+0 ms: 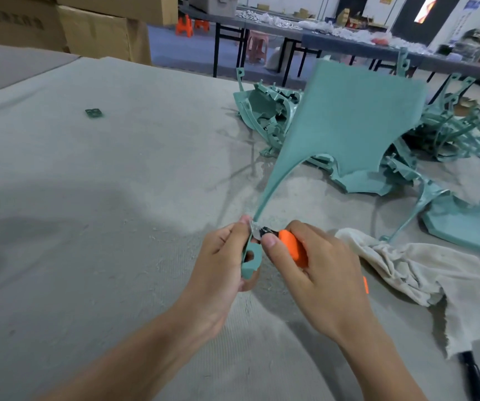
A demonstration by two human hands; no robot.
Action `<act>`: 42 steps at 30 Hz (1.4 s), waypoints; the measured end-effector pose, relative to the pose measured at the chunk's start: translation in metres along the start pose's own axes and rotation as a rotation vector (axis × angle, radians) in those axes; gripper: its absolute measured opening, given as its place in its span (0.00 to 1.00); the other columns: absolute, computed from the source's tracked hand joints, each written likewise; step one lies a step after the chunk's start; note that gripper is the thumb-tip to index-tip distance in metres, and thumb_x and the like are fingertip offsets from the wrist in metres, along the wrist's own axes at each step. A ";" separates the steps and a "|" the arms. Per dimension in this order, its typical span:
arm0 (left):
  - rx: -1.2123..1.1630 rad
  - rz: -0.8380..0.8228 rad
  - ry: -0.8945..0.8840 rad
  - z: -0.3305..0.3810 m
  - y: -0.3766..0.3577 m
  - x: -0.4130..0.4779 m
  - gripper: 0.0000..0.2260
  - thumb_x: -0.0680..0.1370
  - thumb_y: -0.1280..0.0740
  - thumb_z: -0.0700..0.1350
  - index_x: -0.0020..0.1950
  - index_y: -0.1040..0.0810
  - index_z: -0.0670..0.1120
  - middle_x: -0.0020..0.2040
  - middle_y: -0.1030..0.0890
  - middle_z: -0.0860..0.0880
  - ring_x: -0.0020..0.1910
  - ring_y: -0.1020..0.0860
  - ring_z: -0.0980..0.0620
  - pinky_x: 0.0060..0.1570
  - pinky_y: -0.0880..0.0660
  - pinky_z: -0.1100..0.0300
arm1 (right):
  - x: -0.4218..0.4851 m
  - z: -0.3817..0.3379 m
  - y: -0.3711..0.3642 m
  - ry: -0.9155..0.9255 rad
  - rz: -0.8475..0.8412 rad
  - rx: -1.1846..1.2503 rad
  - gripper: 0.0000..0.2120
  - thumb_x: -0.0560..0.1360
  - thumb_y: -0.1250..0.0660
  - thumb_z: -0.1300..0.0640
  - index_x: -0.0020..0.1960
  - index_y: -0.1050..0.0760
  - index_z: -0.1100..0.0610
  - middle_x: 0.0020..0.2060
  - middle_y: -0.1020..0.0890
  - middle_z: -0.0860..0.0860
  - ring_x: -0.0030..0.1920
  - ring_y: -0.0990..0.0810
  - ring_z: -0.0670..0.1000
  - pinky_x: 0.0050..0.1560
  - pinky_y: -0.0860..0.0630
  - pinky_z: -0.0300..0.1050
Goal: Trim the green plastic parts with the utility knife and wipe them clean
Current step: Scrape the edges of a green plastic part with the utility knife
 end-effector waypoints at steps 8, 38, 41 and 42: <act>-0.075 -0.032 0.070 -0.007 -0.006 -0.002 0.22 0.82 0.42 0.48 0.27 0.34 0.49 0.23 0.39 0.52 0.19 0.42 0.58 0.20 0.43 0.67 | 0.002 0.004 0.001 -0.035 0.035 -0.046 0.24 0.77 0.49 0.33 0.33 0.40 0.50 0.25 0.34 0.45 0.28 0.33 0.47 0.30 0.44 0.39; -0.080 -0.155 0.029 0.002 -0.015 -0.009 0.17 0.76 0.40 0.53 0.28 0.33 0.49 0.24 0.40 0.53 0.21 0.43 0.57 0.21 0.43 0.66 | 0.013 0.011 0.007 -0.122 0.158 -0.073 0.29 0.77 0.50 0.30 0.33 0.38 0.54 0.22 0.36 0.48 0.25 0.34 0.49 0.28 0.36 0.47; -0.062 -0.158 0.022 0.002 -0.016 -0.009 0.17 0.75 0.40 0.53 0.28 0.34 0.49 0.24 0.41 0.53 0.21 0.43 0.57 0.22 0.45 0.65 | 0.017 0.015 0.010 -0.127 0.182 -0.098 0.29 0.77 0.51 0.30 0.33 0.39 0.54 0.22 0.36 0.47 0.25 0.33 0.51 0.28 0.36 0.48; -0.057 -0.161 0.020 0.002 -0.017 -0.009 0.17 0.75 0.41 0.53 0.28 0.35 0.49 0.24 0.41 0.53 0.21 0.44 0.57 0.22 0.46 0.65 | 0.018 0.016 0.011 -0.130 0.192 -0.108 0.29 0.77 0.51 0.30 0.33 0.39 0.54 0.23 0.36 0.47 0.25 0.33 0.51 0.28 0.36 0.48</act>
Point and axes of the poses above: each hand's wrist, its own x-axis towards the middle knuckle, its own y-axis out of the back of the hand, z = x × y, the point moved 7 cm from there along x, towards the middle knuckle
